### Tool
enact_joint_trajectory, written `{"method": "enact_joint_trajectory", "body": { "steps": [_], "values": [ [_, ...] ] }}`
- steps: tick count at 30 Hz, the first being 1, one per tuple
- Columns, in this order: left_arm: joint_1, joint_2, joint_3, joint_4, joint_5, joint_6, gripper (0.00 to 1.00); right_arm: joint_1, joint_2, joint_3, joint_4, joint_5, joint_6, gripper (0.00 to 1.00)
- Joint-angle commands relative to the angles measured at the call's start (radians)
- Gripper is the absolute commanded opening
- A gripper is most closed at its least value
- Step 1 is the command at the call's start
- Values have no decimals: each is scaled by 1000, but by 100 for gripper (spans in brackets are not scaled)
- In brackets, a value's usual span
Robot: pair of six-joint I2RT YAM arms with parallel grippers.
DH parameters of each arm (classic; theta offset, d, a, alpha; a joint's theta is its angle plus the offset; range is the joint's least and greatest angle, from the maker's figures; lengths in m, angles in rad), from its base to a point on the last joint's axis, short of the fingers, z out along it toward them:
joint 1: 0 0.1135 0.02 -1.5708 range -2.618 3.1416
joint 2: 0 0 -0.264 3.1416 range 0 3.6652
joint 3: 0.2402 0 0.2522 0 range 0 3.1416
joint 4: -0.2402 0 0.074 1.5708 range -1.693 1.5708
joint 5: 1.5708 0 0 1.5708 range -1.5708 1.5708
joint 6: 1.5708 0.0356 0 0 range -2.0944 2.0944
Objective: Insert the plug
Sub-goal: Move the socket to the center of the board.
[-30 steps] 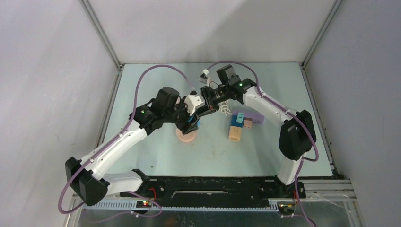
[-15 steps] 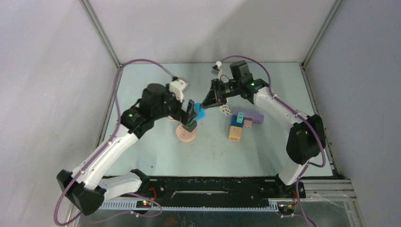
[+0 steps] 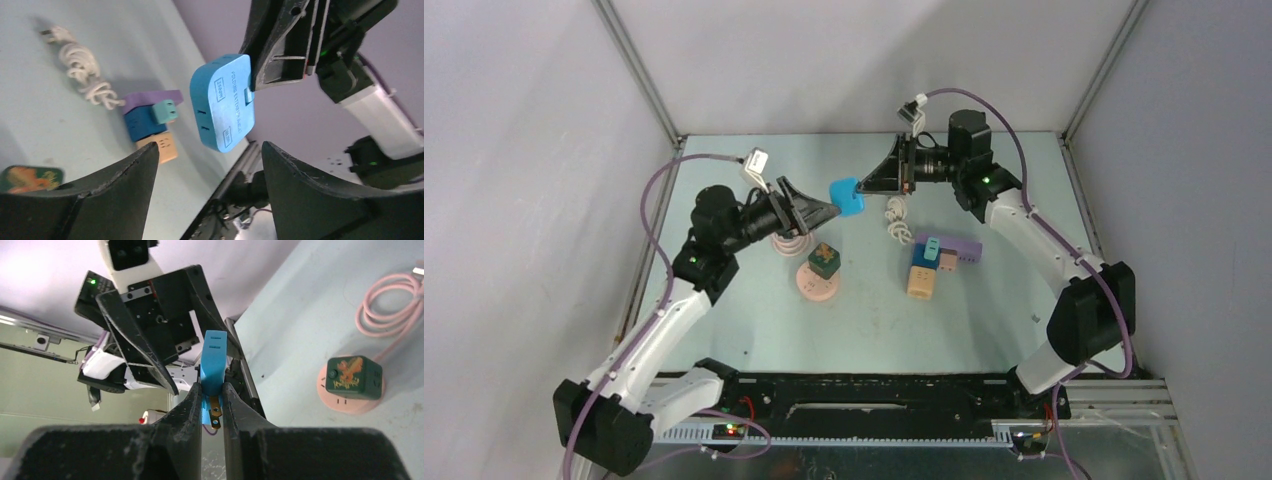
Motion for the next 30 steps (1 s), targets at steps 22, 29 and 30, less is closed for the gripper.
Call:
{"method": "enact_joint_trajectory", "body": {
  "steps": [22, 29, 30],
  "values": [
    [17, 151, 117, 100, 179, -101, 0, 13, -39, -2, -39, -10, -38, 48],
    [43, 49, 171, -327, -49, 8, 0, -6, -65, -2, -211, 101, -183, 99],
    [43, 36, 186, -423, -108, 0, 0, -6, -62, -2, -233, 112, -195, 100]
  ]
}}
